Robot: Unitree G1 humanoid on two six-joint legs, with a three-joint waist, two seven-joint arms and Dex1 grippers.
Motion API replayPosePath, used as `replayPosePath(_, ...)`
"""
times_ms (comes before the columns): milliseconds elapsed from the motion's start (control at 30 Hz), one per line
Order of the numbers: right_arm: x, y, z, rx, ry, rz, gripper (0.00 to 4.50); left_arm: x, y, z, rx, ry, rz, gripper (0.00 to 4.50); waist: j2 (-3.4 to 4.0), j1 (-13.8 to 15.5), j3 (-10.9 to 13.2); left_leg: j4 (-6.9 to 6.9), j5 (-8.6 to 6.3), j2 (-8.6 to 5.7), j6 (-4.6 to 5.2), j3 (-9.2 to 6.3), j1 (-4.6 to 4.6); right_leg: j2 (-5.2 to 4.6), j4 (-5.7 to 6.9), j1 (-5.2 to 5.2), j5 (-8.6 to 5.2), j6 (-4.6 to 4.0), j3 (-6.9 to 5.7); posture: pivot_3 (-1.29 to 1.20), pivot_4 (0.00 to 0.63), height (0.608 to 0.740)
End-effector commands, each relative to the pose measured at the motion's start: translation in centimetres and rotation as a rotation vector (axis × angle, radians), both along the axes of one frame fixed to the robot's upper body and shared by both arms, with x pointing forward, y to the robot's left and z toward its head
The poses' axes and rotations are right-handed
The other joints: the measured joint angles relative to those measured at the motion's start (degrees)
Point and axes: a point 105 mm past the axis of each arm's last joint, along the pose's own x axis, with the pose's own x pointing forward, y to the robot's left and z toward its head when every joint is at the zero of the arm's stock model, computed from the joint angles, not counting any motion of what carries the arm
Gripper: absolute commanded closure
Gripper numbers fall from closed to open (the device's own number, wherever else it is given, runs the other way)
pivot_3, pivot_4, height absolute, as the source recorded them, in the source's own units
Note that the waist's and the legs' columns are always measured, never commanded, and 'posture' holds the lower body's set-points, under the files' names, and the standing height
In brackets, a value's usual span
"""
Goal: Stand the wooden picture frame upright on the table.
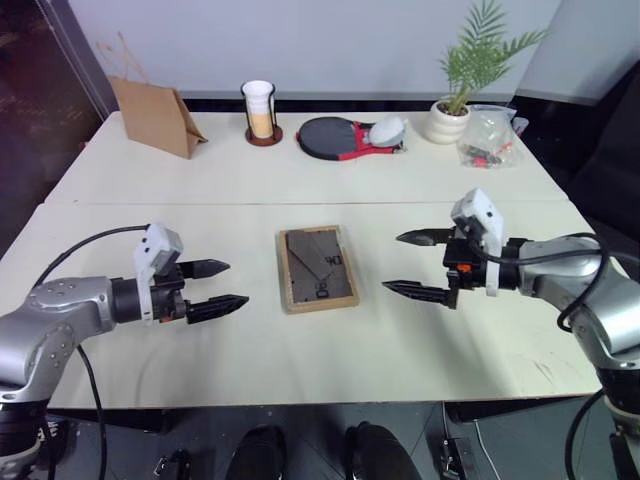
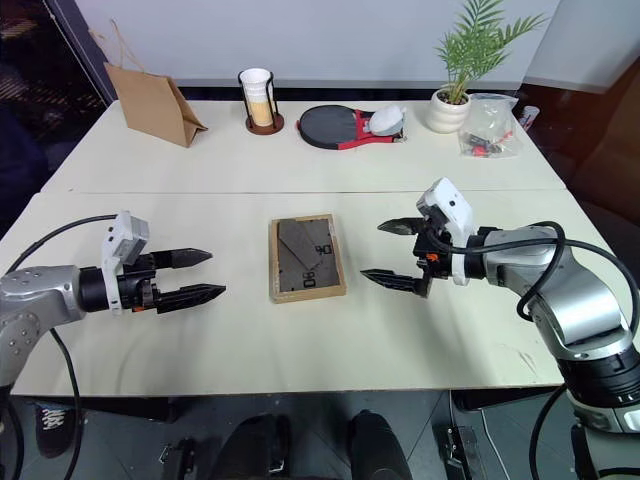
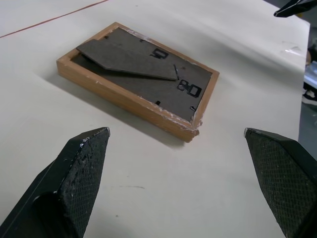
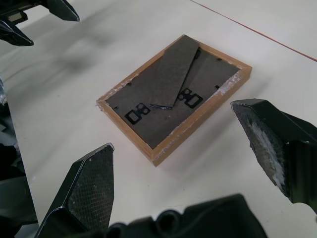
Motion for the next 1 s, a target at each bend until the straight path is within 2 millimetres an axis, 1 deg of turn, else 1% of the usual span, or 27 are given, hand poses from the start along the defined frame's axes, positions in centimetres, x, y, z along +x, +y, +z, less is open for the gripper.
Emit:
replayPosePath(33,0.3,0.0,0.7,-0.001,-0.044,-0.011,0.05,0.5,-0.2,0.8,0.015,-0.061,0.006,0.00,0.00,0.00,0.00,0.00,0.00,0.00,0.00,0.00,0.00,0.00,0.00,0.00,0.00,0.00,0.00,0.00,0.150,0.740)
replayPosePath(133,1.2,-0.1,0.3,-0.016,-0.055,-0.041,0.05,0.9,-0.4,0.7,0.006,-0.064,0.011,0.00,-0.01,-0.07,0.00,0.00,0.00,-0.02,0.00,0.01,0.00,0.00,0.00,0.00,0.00,0.00,0.00,0.00,0.150,0.740)
replayPosePath(233,1.9,0.0,0.0,-0.010,-0.053,-0.063,0.00,1.7,-0.5,0.5,0.008,-0.086,0.037,0.80,0.00,-0.03,0.00,0.02,0.00,-0.03,0.00,0.00,0.00,0.02,0.03,0.00,0.00,0.00,0.00,0.00,0.150,0.740)
replayPosePath(267,2.4,0.0,-0.3,-0.020,-0.055,-0.077,0.55,2.0,-0.5,0.3,0.016,-0.090,0.051,1.29,-0.01,-0.08,0.00,0.04,0.00,-0.04,0.00,0.00,0.00,0.02,0.04,0.00,0.00,0.00,0.00,0.00,0.150,0.740)
replayPosePath(300,2.7,0.0,-0.5,-0.030,-0.056,-0.087,0.97,2.3,-0.5,0.2,0.023,-0.094,0.061,1.94,0.00,-0.09,-0.01,0.04,0.00,-0.04,0.00,0.01,0.00,0.02,0.04,0.00,0.00,0.00,0.01,0.00,0.150,0.740)
replayPosePath(367,3.2,0.1,-1.2,-0.047,-0.048,-0.099,1.83,2.8,-0.7,-0.2,0.033,-0.103,0.078,2.89,-0.01,-0.03,-0.01,0.04,0.00,-0.04,0.00,0.01,0.00,0.03,0.04,0.00,0.00,0.00,0.01,0.00,0.150,0.740)
replayPosePath(433,4.0,0.3,-1.9,-0.058,-0.039,-0.120,3.02,3.7,-1.0,-0.9,0.049,-0.117,0.107,4.06,-0.01,-0.02,-0.01,0.05,0.00,-0.05,0.00,0.01,0.00,0.03,0.05,0.00,0.00,0.01,0.01,0.00,0.150,0.740)
replayPosePath(467,4.3,0.5,-2.2,-0.064,-0.038,-0.130,3.53,4.1,-1.2,-1.3,0.059,-0.119,0.117,4.50,-0.01,-0.01,-0.01,0.05,0.00,-0.05,0.00,0.01,0.00,0.03,0.05,0.00,0.01,0.01,0.01,0.00,0.150,0.740)
replayPosePath(533,5.0,0.7,-3.0,-0.081,-0.035,-0.151,4.48,4.8,-1.6,-2.2,0.080,-0.120,0.142,4.50,-0.01,0.00,-0.01,0.06,0.00,-0.06,0.00,0.01,0.00,0.03,0.06,0.00,0.01,0.01,0.01,0.00,0.150,0.740)
replayPosePath(700,6.4,1.9,-5.7,-0.127,-0.009,-0.206,4.48,5.3,-3.8,-5.0,0.111,-0.083,0.126,4.50,-0.01,-0.02,-0.03,0.09,0.00,-0.06,0.00,0.02,-0.02,0.03,0.07,-0.01,0.01,0.02,0.01,0.00,0.150,0.740)
replayPosePath(767,6.6,2.7,-6.7,-0.137,0.003,-0.206,4.48,5.2,-4.7,-5.7,0.111,-0.072,0.116,4.50,-0.02,-0.06,-0.03,0.09,0.00,-0.06,0.00,0.01,-0.02,0.04,0.08,-0.02,0.01,0.02,0.01,0.00,0.150,0.740)
replayPosePath(833,6.9,3.4,-7.6,-0.138,0.018,-0.213,4.48,5.4,-5.1,-6.3,0.116,-0.061,0.131,4.50,-0.02,-0.09,-0.03,0.08,0.00,-0.06,0.00,0.02,-0.02,0.04,0.09,-0.02,0.01,0.02,0.01,0.00,0.150,0.740)
replayPosePath(900,6.8,4.3,-8.3,-0.142,0.028,-0.197,4.48,5.6,-5.4,-6.9,0.119,-0.052,0.141,4.50,-0.01,-0.08,-0.03,0.09,0.00,-0.06,0.00,0.01,-0.02,0.04,0.13,-0.02,0.01,0.02,0.01,0.00,0.150,0.740)
replayPosePath(1000,6.3,5.8,-9.1,-0.141,0.050,-0.150,4.48,5.3,-5.7,-7.6,0.145,-0.035,0.135,4.50,-0.02,-0.23,-0.04,0.17,0.00,-0.06,0.00,0.01,-0.01,0.04,0.20,-0.02,0.02,0.02,0.02,0.00,0.150,0.740)
